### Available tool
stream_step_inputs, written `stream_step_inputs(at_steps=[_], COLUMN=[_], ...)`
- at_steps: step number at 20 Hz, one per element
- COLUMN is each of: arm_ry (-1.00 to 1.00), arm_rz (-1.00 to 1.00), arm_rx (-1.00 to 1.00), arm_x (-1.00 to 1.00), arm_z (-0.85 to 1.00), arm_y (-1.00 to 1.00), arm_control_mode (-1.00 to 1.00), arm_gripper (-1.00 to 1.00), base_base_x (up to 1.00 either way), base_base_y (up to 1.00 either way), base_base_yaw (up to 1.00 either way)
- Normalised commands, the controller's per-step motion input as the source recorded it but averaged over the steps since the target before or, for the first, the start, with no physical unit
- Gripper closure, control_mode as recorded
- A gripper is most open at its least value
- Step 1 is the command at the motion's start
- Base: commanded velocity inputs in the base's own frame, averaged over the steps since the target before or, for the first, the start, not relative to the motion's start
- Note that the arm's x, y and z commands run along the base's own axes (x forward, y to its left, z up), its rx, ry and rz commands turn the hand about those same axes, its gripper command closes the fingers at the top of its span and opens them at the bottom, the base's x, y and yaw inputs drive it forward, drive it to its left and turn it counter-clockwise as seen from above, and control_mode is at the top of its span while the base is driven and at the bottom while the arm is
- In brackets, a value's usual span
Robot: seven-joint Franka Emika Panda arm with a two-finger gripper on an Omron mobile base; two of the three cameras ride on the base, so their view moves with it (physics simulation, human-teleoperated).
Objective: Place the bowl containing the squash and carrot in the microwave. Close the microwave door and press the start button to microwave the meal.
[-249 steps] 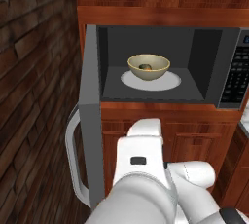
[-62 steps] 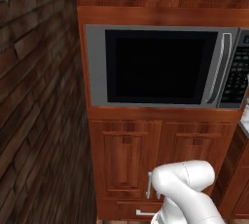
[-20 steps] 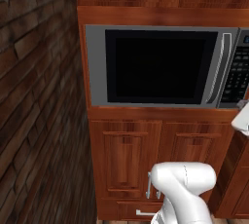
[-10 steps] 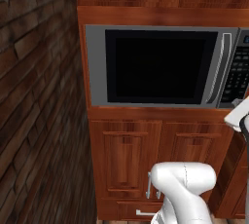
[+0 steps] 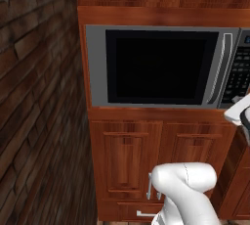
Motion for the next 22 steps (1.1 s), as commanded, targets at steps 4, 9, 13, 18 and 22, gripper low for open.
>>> stream_step_inputs(at_steps=[4,9,13,18,22], arm_ry=[0.0,0.0,0.0,0.0,0.0], arm_rz=[0.0,0.0,0.0,-0.01,-0.05], arm_rx=[0.06,0.01,0.0,0.0,0.0], arm_x=[0.11,0.01,0.0,0.0,0.01], arm_z=[-0.13,-0.19,-0.1,0.0,0.0], arm_y=[-0.16,0.04,0.27,0.09,-0.01], arm_control_mode=[-1.0,-1.0,-1.0,-1.0,-1.0], arm_gripper=[1.0,1.0,1.0,1.0,1.0], base_base_x=[0.0,0.0,0.0,0.0,0.0], base_base_y=[0.0,0.0,0.0,0.0,0.0], base_base_yaw=[0.0,0.0,0.0,0.0,0.0])
